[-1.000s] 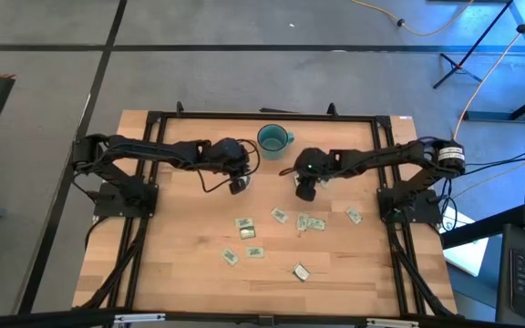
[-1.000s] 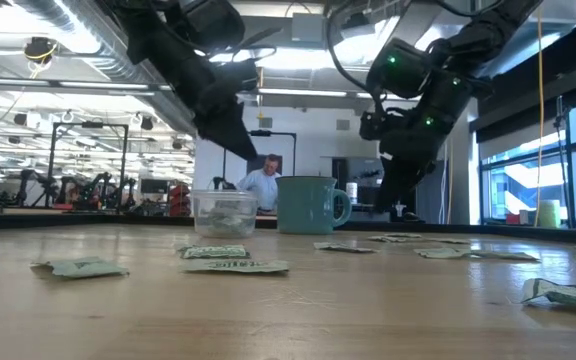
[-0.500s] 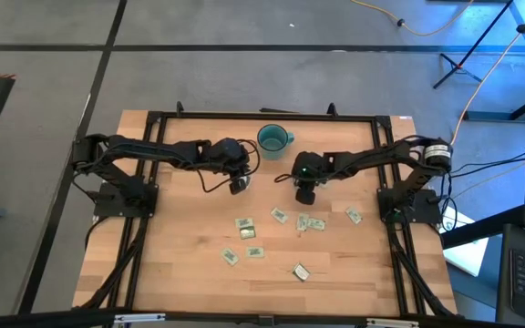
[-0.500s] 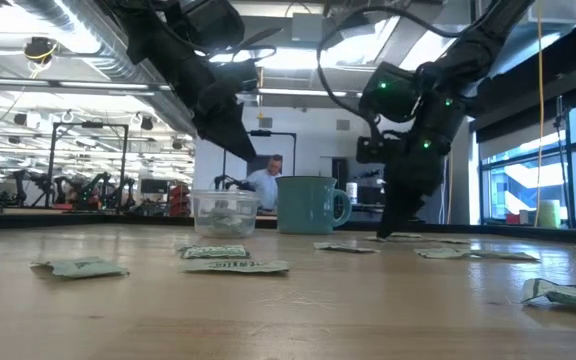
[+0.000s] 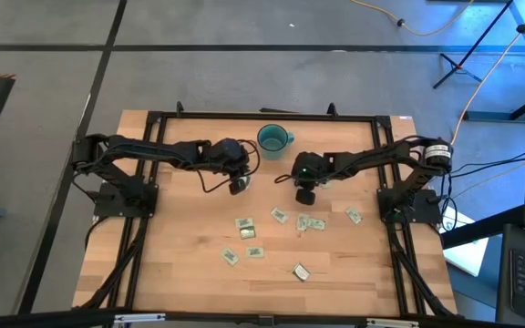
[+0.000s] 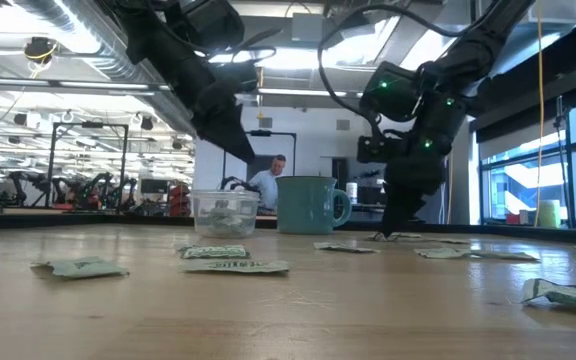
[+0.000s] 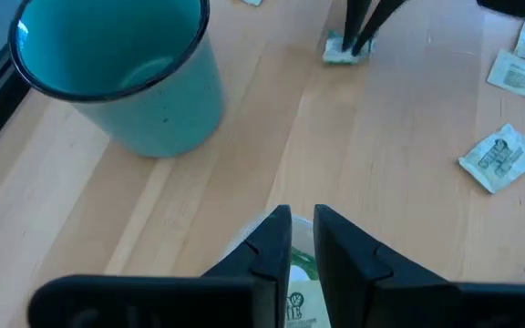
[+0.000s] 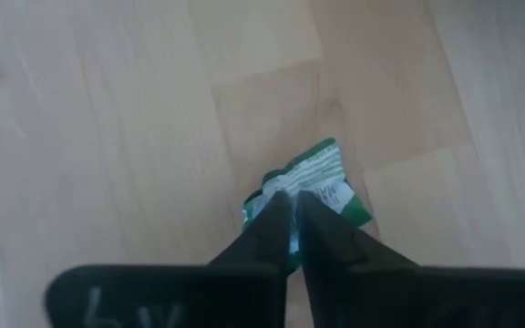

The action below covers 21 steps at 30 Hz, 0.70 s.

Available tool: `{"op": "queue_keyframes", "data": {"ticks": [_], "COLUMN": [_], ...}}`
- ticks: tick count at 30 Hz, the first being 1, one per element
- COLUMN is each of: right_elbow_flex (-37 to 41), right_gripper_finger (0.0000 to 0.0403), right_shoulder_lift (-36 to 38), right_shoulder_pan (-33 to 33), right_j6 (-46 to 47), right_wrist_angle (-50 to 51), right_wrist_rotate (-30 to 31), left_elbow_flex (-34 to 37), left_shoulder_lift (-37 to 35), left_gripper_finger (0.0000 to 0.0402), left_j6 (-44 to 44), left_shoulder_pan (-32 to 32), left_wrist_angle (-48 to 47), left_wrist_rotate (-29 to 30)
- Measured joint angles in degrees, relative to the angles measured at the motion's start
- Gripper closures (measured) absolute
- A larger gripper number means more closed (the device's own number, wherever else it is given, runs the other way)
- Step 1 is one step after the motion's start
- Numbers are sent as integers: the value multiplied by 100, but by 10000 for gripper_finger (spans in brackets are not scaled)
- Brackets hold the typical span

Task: Pick and place Stevia / Truvia into bins
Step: Put the dark green truvia packet into the transparent container

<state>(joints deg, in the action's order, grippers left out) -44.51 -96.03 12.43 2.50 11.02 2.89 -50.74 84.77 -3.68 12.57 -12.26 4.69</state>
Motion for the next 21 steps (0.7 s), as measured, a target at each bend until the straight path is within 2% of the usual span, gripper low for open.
{"op": "queue_keyframes", "data": {"ticks": [3, 11, 14, 21], "right_elbow_flex": [-24, -46, -85, -772], "right_gripper_finger": [397, 394, 399, 399], "right_shoulder_lift": [7, 7, 7, 11], "right_shoulder_pan": [0, 0, 0, -112], "right_j6": [-5, -130, -151, -519], "right_wrist_angle": [31, -85, -179, -170], "right_wrist_rotate": [0, -2, -2, -2], "left_elbow_flex": [0, 2, 2, 4], "left_shoulder_lift": [-25, -167, -184, -125], "left_gripper_finger": [361, 365, 363, 364], "left_j6": [231, 971, 1151, 1147], "left_shoulder_pan": [-90, -731, -1040, -1603], "left_wrist_angle": [-85, -197, -196, -235], "left_wrist_rotate": [0, -34, -240, -428]}}
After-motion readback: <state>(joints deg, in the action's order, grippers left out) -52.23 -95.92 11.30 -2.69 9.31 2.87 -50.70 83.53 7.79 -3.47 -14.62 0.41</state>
